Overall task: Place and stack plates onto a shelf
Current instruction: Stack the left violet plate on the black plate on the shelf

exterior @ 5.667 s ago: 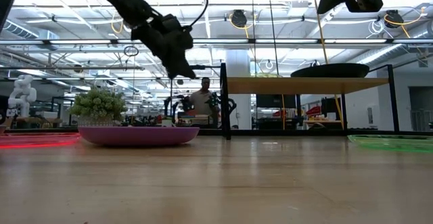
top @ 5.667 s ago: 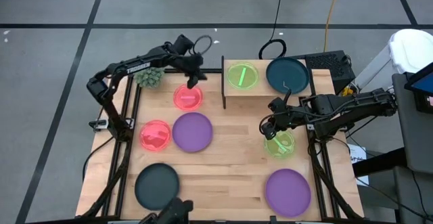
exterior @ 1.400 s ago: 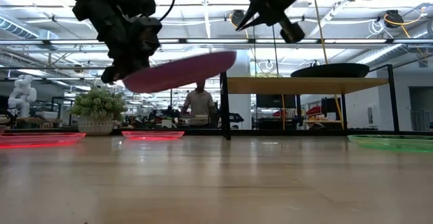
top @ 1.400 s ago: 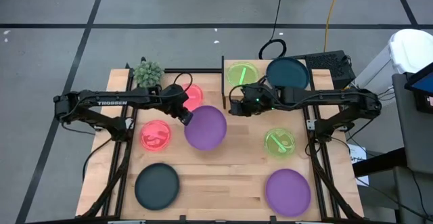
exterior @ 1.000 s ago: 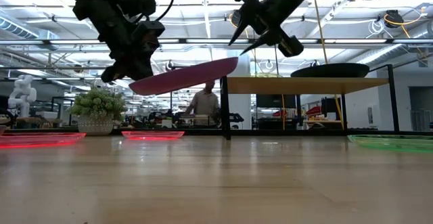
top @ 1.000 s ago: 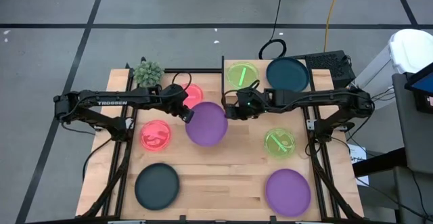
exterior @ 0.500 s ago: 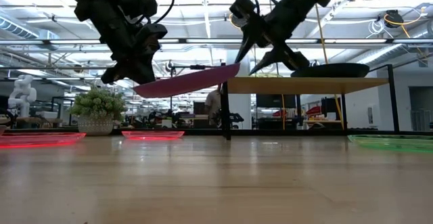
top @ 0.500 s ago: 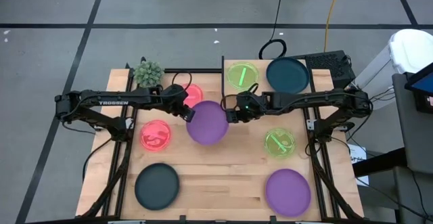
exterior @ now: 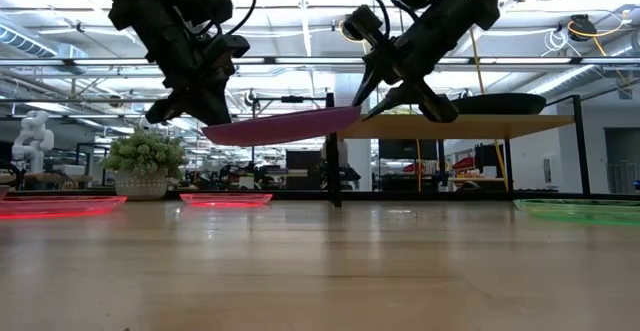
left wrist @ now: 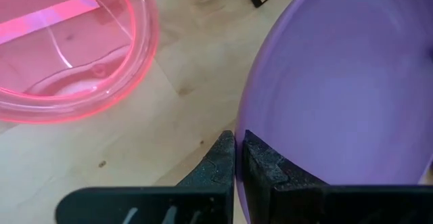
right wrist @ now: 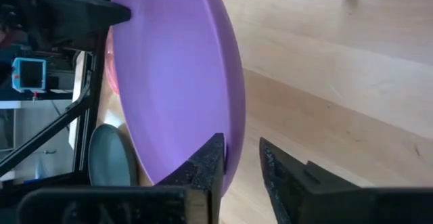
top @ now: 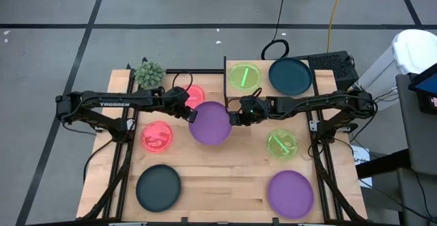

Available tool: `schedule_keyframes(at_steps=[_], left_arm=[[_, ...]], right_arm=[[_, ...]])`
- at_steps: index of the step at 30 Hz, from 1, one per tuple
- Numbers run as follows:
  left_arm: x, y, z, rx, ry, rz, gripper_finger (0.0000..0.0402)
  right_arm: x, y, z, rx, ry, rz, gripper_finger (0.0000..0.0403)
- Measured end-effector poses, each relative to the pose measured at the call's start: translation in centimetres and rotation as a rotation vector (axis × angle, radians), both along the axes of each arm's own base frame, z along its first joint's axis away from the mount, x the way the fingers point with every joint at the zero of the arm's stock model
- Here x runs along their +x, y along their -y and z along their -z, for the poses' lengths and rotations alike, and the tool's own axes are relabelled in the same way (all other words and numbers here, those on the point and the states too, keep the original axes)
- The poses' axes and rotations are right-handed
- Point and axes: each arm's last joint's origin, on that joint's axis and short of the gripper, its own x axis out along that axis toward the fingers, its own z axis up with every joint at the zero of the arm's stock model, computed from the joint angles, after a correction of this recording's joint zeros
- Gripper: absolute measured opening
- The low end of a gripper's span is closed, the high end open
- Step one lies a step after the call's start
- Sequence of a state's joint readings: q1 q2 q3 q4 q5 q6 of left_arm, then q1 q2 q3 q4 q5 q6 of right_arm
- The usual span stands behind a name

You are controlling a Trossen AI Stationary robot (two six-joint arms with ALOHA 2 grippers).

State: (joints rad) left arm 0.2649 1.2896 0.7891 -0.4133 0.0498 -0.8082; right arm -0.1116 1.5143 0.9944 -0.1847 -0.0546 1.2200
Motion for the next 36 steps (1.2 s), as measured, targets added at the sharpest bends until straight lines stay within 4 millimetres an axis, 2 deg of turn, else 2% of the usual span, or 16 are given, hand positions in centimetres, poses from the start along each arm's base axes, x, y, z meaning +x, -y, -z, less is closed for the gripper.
schedule_keyframes(at_steps=[8,20,23,31,36], left_arm=[[0.3,1.0,-0.1,-0.037,0.017,-0.01,0.002],[0.9,1.9,-0.4,-0.083,0.081,0.03,0.0031],[1.1,2.0,-0.6,-0.131,0.11,0.064,0.0062],[1.0,2.2,-2.2,-0.168,0.226,0.091,0.0189],[0.1,1.9,-3.6,-0.107,0.285,0.088,0.0218]], right_arm=[[-0.2,0.1,0.3,-0.02,-0.024,-0.013,0.0011],[-0.6,0.0,0.7,0.011,-0.082,-0.002,0.0002],[-0.8,0.0,0.9,0.034,-0.102,-0.019,0.0001],[-1.1,-0.3,0.4,0.087,-0.092,-0.068,0.0],[-2.1,-0.4,-0.4,0.099,-0.122,-0.06,0.0]])
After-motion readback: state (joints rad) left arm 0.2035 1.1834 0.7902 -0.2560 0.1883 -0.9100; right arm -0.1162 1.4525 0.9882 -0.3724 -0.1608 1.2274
